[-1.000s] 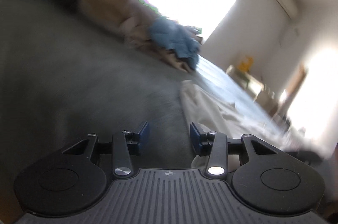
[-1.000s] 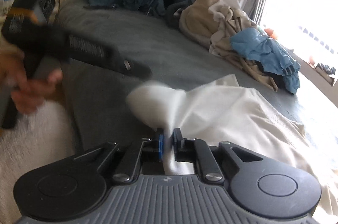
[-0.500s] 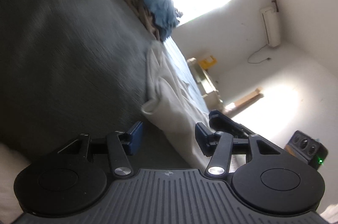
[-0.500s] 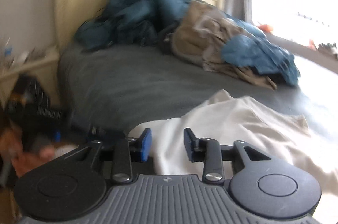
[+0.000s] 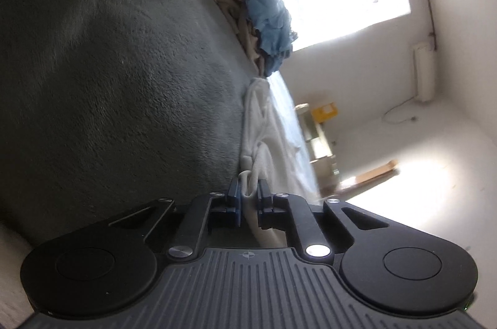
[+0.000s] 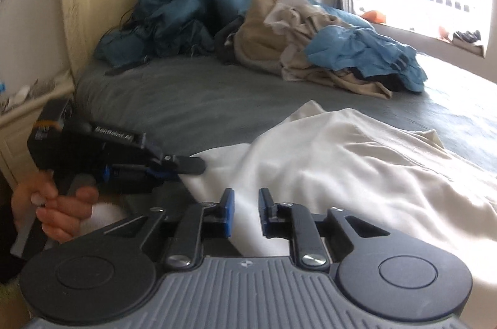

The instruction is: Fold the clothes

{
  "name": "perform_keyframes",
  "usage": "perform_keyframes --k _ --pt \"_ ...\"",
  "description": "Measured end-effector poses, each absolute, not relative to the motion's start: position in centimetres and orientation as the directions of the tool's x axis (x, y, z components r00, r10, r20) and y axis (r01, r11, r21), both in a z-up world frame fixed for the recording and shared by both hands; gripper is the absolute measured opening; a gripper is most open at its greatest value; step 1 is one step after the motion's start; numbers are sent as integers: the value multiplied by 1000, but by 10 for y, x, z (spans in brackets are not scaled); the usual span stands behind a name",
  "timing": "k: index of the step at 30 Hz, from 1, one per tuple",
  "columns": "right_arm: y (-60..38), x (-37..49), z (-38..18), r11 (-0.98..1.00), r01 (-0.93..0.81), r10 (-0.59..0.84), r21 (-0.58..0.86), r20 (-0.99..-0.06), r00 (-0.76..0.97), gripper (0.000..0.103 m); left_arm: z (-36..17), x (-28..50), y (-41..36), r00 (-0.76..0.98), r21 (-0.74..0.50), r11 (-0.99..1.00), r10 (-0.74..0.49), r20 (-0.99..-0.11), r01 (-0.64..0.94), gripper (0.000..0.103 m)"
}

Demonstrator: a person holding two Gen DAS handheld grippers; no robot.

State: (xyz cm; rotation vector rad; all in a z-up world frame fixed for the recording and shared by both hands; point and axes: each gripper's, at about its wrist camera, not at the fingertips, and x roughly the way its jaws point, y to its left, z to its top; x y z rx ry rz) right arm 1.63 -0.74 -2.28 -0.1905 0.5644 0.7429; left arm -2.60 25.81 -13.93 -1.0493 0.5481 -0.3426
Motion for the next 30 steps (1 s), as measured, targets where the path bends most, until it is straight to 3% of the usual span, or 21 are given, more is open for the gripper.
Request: perform_keyframes --k 5,7,11,15,19,22,25,30 --pt "10 31 -56 736 -677 532 14 -630 565 15 -142 -35 258 813 -876 482 -513 -277 5 7" --pt "7 33 -58 738 -674 551 40 -613 566 15 -146 -37 259 808 -886 464 -525 -266 10 9" --pt "-5 37 -48 743 -660 583 113 -595 554 15 -145 -36 257 812 -891 453 -529 -246 25 36" --pt "-25 51 -33 746 -617 627 251 -576 524 17 -142 -26 248 809 -883 468 -530 -253 30 40" --pt "-39 87 -12 691 -545 719 476 -531 448 29 -141 -24 243 827 -882 471 -501 -254 14 37" --pt "-36 120 1 668 -486 744 564 -531 407 43 -137 -26 240 848 -867 498 -462 -260 5 17" --pt "-23 156 5 714 -427 700 555 -594 397 51 -130 -28 235 863 -851 524 -443 -243 29 9" --pt "-1 216 -16 778 -260 628 572 -723 288 53 -117 -33 224 878 -830 542 -453 -158 130 8"
